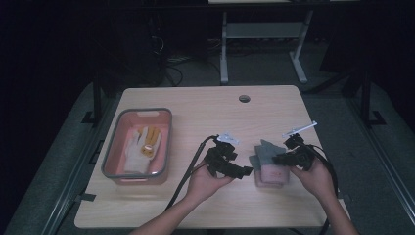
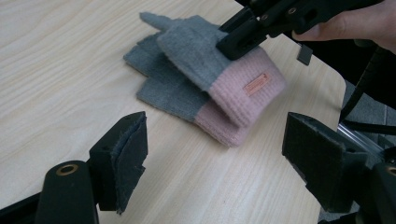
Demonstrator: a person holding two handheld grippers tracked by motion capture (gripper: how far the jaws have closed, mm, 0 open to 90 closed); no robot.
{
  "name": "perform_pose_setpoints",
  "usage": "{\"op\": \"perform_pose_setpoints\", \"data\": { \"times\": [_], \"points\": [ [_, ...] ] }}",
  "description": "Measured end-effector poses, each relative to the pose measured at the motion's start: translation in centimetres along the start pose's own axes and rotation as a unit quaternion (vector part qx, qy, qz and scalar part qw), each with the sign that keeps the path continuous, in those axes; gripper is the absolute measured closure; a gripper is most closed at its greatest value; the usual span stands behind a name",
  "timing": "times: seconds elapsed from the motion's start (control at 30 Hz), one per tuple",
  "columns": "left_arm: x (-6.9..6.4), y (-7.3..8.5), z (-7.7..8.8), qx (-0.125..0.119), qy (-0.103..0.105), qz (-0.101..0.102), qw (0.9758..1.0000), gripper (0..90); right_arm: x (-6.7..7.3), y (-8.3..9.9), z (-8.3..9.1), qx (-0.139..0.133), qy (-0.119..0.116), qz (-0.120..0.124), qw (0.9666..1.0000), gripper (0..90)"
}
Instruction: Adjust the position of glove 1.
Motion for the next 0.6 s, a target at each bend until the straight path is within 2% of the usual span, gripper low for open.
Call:
{"op": "perform_pose_setpoints", "data": {
  "times": [0.2, 0.4, 0.47, 0.6],
  "points": [
    [0.3, 0.0, 0.1, -0.001, -0.002, 0.004, 1.0000, 22.4, 0.2, -0.5, -1.1, 0.014, -0.001, 0.002, 0.9999, 78.7],
    [0.7, 0.1, -0.1, 0.004, 0.000, 0.008, 1.0000, 22.4, -0.2, -0.2, -2.0, 0.024, -0.006, -0.008, 0.9997, 74.3],
    [0.7, 0.1, -0.2, 0.002, 0.001, 0.011, 0.9999, 22.5, -0.3, -0.1, -2.0, 0.025, -0.006, -0.015, 0.9995, 65.9],
    [0.6, 0.2, -0.6, 0.004, 0.004, 0.016, 0.9999, 23.0, -0.4, 0.2, -1.4, 0.013, -0.008, -0.016, 0.9998, 69.5]
  ]
}}
Point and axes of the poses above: each handheld gripper's, and its own axes: z roughly backward along the jaws, y roughly out of its underside, x roughly to its left, the point moved 4 cm from there along -z, roughly forward along the jaws, and after that the axes turned 4 degrees about z, right-handed, at the moved point
